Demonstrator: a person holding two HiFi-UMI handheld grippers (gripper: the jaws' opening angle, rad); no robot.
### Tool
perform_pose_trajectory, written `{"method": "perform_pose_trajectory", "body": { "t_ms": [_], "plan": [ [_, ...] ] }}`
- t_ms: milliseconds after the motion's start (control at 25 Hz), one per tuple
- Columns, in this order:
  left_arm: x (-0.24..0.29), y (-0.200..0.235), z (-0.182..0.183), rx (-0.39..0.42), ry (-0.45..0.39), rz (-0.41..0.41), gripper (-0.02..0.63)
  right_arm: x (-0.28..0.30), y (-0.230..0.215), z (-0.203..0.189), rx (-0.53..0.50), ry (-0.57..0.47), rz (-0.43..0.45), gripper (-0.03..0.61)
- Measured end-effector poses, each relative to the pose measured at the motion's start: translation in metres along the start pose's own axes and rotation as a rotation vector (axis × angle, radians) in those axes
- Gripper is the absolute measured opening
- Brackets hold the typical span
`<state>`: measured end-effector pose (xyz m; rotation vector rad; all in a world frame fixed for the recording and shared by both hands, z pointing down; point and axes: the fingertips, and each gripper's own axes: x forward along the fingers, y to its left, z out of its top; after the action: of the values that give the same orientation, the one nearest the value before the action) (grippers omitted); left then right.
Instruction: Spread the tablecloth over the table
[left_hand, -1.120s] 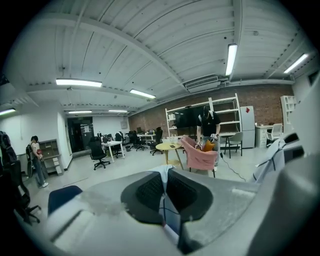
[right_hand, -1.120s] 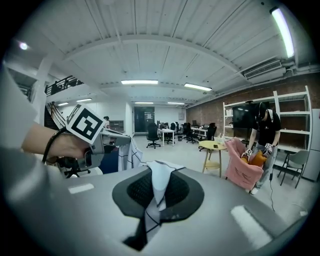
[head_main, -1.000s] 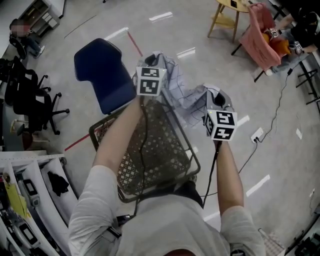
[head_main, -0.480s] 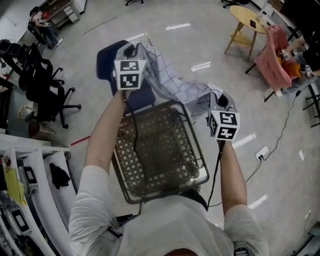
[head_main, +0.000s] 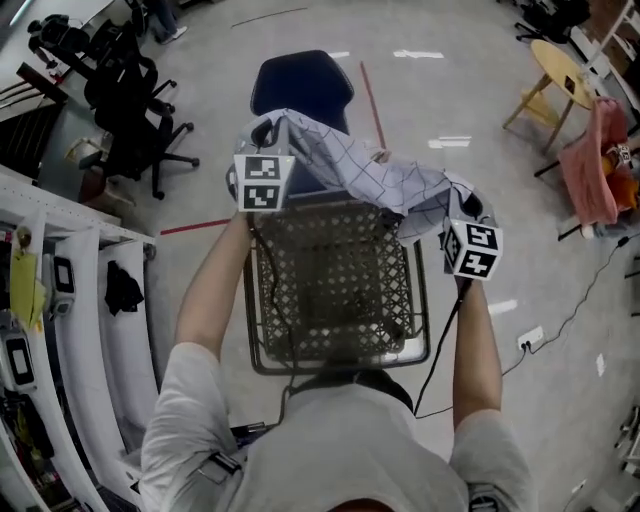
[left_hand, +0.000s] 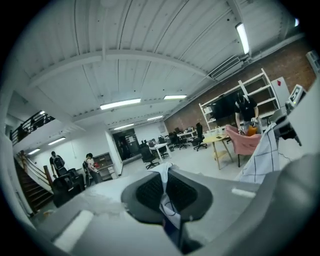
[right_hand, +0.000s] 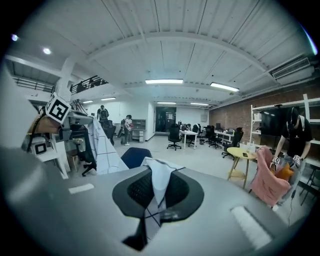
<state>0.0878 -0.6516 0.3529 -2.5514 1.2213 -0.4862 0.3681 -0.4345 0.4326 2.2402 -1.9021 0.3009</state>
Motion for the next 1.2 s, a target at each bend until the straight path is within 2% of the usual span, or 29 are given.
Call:
{"method": "perform_pose_trajectory", "body": {
  "t_ms": [240,440,640,760,880,1000,1200],
  "plan": [
    [-0.073,0.046,-0.076,-0.025,0.135,0.121,0.021,-0.006,-0.004,-0.013,-0.042,0.015,0.029,0.008],
    [-0.121,0.047,-0.116,-0.066,0.203,0.179,0.021,-0.012,0.013,-0.025,-0.084,0.026,0.090,0.008],
    [-0.162,0.058,-0.156,-0.111,0.263,0.232,0.021,-0.011,0.051,-0.032,-0.104,0.026,0.151,0.008],
    [-0.184,0.047,-0.182,-0.094,0.276,0.236,0.021,-0.018,0.071,-0.052,-0.112,0.021,0.171,0.008],
    [-0.189,0.033,-0.183,-0.089,0.260,0.228,0.021,-0.016,0.095,-0.047,-0.165,0.017,0.191,0.008],
    [-0.192,0.025,-0.186,-0.138,0.243,0.251,0.021,-0.015,0.121,-0.046,-0.207,0.006,0.202,0.008],
    [-0.195,0.010,-0.195,-0.171,0.254,0.274,0.021,-0.018,0.129,-0.061,-0.200,-0.002,0.213,0.008]
  ]
}}
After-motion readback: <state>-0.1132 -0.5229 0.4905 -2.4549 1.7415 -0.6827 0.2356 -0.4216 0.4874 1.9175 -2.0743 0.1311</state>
